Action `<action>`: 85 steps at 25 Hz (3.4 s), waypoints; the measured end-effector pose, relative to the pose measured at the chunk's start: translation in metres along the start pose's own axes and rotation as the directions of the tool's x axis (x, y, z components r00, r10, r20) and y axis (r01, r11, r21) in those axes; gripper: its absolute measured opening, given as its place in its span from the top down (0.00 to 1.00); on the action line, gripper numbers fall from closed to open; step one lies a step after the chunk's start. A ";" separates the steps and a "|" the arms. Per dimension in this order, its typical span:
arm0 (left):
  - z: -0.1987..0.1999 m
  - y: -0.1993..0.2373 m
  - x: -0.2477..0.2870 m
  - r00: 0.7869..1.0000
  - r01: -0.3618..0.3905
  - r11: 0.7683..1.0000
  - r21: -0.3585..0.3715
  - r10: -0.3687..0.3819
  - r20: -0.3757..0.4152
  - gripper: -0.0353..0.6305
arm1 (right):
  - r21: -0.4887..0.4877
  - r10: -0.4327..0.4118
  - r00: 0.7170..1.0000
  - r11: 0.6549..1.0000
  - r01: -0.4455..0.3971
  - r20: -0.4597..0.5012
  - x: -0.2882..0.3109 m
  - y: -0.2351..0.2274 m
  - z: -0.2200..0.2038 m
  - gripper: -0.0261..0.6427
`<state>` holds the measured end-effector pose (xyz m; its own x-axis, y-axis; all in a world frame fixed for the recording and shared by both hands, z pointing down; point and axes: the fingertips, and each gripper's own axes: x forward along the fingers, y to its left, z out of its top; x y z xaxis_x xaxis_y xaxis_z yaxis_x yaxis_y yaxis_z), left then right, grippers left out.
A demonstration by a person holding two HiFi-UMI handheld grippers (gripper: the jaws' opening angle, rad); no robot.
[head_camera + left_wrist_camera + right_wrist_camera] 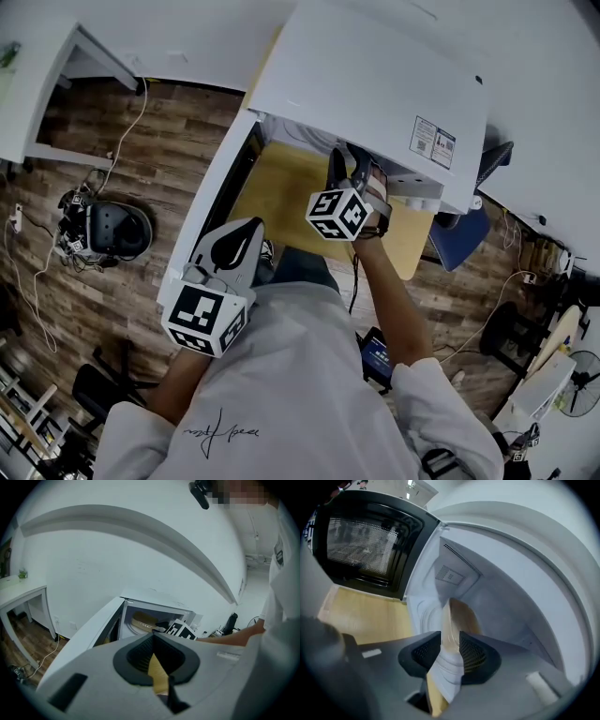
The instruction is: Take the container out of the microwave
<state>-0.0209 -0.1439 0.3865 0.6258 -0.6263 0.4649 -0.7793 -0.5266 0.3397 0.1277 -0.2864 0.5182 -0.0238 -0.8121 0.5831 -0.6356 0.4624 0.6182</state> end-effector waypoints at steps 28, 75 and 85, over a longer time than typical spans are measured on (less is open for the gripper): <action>-0.013 0.007 -0.005 0.999 -0.045 0.999 -0.025 0.044 -0.027 0.96 | -0.205 -0.086 0.996 0.976 0.077 -0.038 0.037 -0.001 -0.012 0.76; -0.015 0.009 -0.023 1.000 -0.013 1.000 -0.022 0.013 -0.002 0.96 | -0.212 -0.151 0.988 0.967 0.138 -0.044 0.015 -0.004 -0.008 0.87; -0.016 0.010 -0.031 1.000 -0.011 1.000 -0.014 0.011 0.006 0.96 | -0.193 -0.151 0.987 0.971 0.139 -0.049 0.007 0.000 -0.006 0.87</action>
<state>-0.0490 -0.1204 0.3887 0.6177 -0.6353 0.4635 -0.7862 -0.5116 0.3466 0.1322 -0.2900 0.5252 0.1100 -0.8540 0.5085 -0.4716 0.4054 0.7831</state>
